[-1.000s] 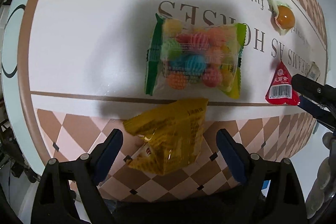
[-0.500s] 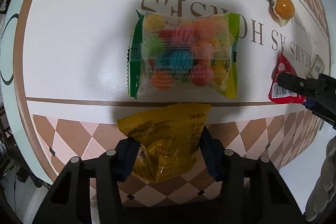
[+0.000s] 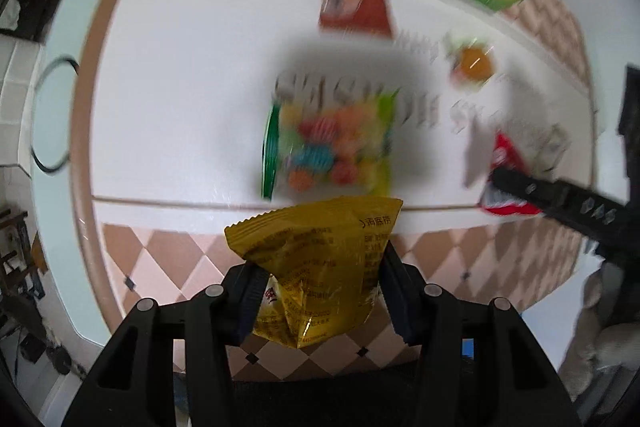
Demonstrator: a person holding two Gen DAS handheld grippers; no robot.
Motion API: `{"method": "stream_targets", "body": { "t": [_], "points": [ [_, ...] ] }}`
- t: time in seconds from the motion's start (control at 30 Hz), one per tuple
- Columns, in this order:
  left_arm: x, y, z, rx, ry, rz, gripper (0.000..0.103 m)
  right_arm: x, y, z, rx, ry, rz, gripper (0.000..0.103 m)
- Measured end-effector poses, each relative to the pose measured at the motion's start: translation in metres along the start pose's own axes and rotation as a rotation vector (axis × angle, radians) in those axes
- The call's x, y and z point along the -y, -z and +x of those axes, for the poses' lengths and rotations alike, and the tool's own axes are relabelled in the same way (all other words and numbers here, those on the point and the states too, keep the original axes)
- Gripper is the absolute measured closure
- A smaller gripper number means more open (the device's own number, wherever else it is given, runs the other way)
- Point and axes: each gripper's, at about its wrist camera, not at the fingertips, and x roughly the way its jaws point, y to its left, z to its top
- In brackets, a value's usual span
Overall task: Organize snacks
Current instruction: 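Carry the yellow bag and red packet into the box and open both tools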
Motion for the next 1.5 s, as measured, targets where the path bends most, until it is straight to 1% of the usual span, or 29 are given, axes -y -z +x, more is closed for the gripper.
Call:
{"method": "stream_targets", "body": {
  "t": [0.07,0.17,0.2,0.3,0.4,0.53,0.67,0.77,0.83,0.87,0.97,1.1,1.17,1.3,1.5],
  "points": [
    [0.002,-0.005,-0.027,0.053,0.014,0.011,0.053,-0.006,0.001,-0.016,0.024,-0.020,-0.019,0.066],
    [0.007,-0.029,-0.068,0.138,0.043,0.026,0.053,-0.021,0.001,-0.046,0.066,-0.060,-0.046,0.066],
    [0.007,-0.036,-0.082,0.130,0.052,0.031,0.053,-0.026,0.000,-0.056,0.081,-0.072,-0.056,0.066],
    [0.010,-0.064,-0.123,0.209,0.069,0.062,0.053,-0.040,-0.011,-0.086,0.124,-0.107,-0.082,0.066],
    [0.019,-0.089,-0.155,0.289,0.066,0.092,0.053,-0.062,-0.024,-0.121,0.184,-0.141,-0.116,0.066],
    [0.025,-0.127,-0.185,0.371,0.066,0.108,0.053,-0.079,-0.048,-0.163,0.255,-0.162,-0.145,0.066],
    [0.027,-0.162,-0.199,0.407,0.045,0.120,0.053,-0.096,-0.083,-0.194,0.323,-0.152,-0.156,0.066],
    [0.026,-0.190,-0.196,0.403,0.020,0.121,0.053,-0.102,-0.114,-0.200,0.345,-0.127,-0.148,0.066],
    [0.019,-0.209,-0.189,0.384,0.021,0.107,0.053,-0.101,-0.135,-0.198,0.346,-0.111,-0.130,0.066],
    [0.016,-0.220,-0.183,0.372,0.010,0.102,0.053,-0.100,-0.144,-0.195,0.341,-0.104,-0.119,0.066],
    [0.008,-0.243,-0.170,0.348,-0.027,0.089,0.053,-0.097,-0.169,-0.177,0.328,-0.065,-0.089,0.066],
    [-0.007,-0.268,-0.142,0.289,-0.072,0.069,0.053,-0.086,-0.189,-0.149,0.295,-0.019,-0.060,0.066],
    [-0.014,-0.276,-0.129,0.261,-0.090,0.060,0.053,-0.081,-0.197,-0.136,0.280,-0.002,-0.047,0.066],
    [-0.020,-0.284,-0.109,0.223,-0.113,0.052,0.053,-0.074,-0.210,-0.118,0.257,0.020,-0.026,0.066],
    [-0.022,-0.290,-0.087,0.167,-0.126,0.047,0.053,-0.069,-0.220,-0.107,0.244,0.035,-0.013,0.066]
  ]
}}
